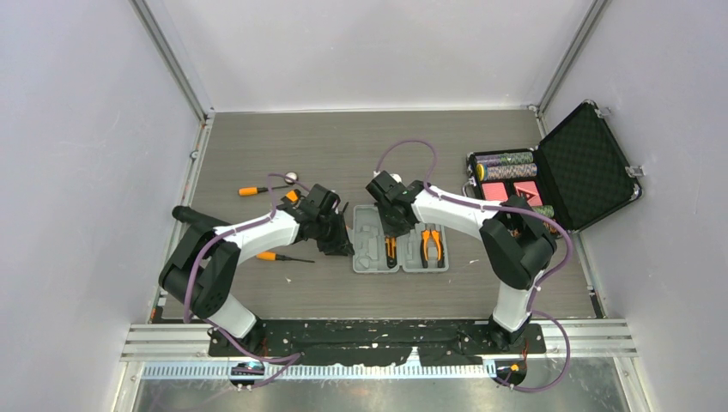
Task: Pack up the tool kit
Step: Adjust the knife in the toolbox.
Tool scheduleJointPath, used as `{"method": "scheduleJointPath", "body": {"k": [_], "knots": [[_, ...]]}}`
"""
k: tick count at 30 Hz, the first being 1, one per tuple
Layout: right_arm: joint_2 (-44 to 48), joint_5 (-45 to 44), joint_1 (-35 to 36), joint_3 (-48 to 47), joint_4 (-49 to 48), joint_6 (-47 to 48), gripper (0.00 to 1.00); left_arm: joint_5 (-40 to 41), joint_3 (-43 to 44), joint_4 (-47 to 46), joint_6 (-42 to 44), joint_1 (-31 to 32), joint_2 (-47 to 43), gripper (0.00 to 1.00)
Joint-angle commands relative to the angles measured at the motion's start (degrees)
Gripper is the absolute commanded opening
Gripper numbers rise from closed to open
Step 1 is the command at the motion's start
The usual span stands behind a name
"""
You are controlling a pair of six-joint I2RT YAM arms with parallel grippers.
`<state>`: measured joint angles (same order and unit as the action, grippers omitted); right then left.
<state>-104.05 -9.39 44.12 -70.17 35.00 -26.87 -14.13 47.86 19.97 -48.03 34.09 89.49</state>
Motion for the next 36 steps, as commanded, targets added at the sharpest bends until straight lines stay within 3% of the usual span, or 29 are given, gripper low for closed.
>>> {"method": "scheduleJointPath", "body": {"k": [1, 15, 26, 36], "knots": [[-5.4, -0.8, 0.5, 1.4, 0.7, -0.1, 0.18, -0.9, 0.8, -0.8, -0.4, -0.2, -0.5, 0.25], [-10.6, -1.8, 0.5, 4.5, -0.5, 1.3, 0.09, -0.6, 0.3, -0.8, -0.2, -0.2, -1.1, 0.25], [2.0, -1.7, 0.4, -3.7, 1.4, 5.2, 0.22, 0.4, 0.5, 0.4, -0.2, -0.2, -1.9, 0.25], [3.8, -2.0, 0.5, -4.9, 1.3, 5.7, 0.30, 0.9, 0.6, 0.9, -0.2, -0.2, -2.4, 0.25]]}}
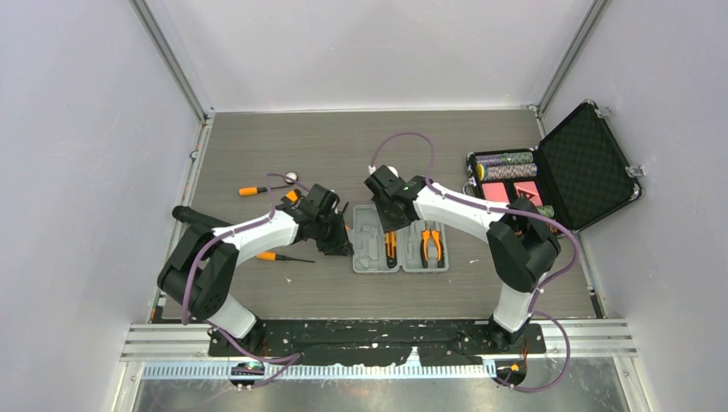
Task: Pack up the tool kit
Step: Adjust the knife in the toolbox.
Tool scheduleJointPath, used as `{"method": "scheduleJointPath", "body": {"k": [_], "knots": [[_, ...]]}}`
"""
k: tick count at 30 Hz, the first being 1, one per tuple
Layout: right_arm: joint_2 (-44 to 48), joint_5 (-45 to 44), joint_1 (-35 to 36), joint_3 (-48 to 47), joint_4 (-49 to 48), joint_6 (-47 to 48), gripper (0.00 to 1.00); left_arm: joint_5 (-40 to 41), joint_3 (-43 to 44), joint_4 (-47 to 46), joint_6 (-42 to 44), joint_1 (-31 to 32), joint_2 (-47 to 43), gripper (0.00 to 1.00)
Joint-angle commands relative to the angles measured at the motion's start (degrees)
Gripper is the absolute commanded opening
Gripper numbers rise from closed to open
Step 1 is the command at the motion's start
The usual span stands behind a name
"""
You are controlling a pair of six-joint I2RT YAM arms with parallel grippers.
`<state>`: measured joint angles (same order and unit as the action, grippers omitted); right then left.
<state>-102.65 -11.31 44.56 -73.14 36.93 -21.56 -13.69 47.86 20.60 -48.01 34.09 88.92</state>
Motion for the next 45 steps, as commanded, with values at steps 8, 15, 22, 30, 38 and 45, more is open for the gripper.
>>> {"method": "scheduleJointPath", "body": {"k": [8, 15, 22, 30, 38, 45], "knots": [[-0.7, 1.9, 0.0, -0.7, -3.3, -0.1, 0.29, 0.4, 0.5, 0.3, -0.2, -0.2, -2.2, 0.25], [-3.1, 0.3, 0.0, -0.5, -2.7, -0.9, 0.27, 0.1, 0.5, 0.0, -0.2, -0.2, -1.9, 0.25], [-3.9, -1.5, 0.0, 1.2, -2.4, -1.4, 0.25, -0.1, 0.6, 0.0, -0.3, -0.2, -1.4, 0.25], [-7.6, -2.8, 0.1, 4.4, -2.1, -1.8, 0.20, -0.2, 0.7, -0.1, -0.2, -0.2, -1.1, 0.25], [-8.7, 1.0, 0.1, 7.4, -3.6, -1.3, 0.18, 0.0, 0.7, 0.1, -0.1, -0.2, -1.5, 0.25], [-1.2, 4.0, 0.0, -1.0, -3.9, 1.5, 0.25, 1.7, 1.7, 1.4, 0.8, -0.2, -3.2, 0.28]]}}
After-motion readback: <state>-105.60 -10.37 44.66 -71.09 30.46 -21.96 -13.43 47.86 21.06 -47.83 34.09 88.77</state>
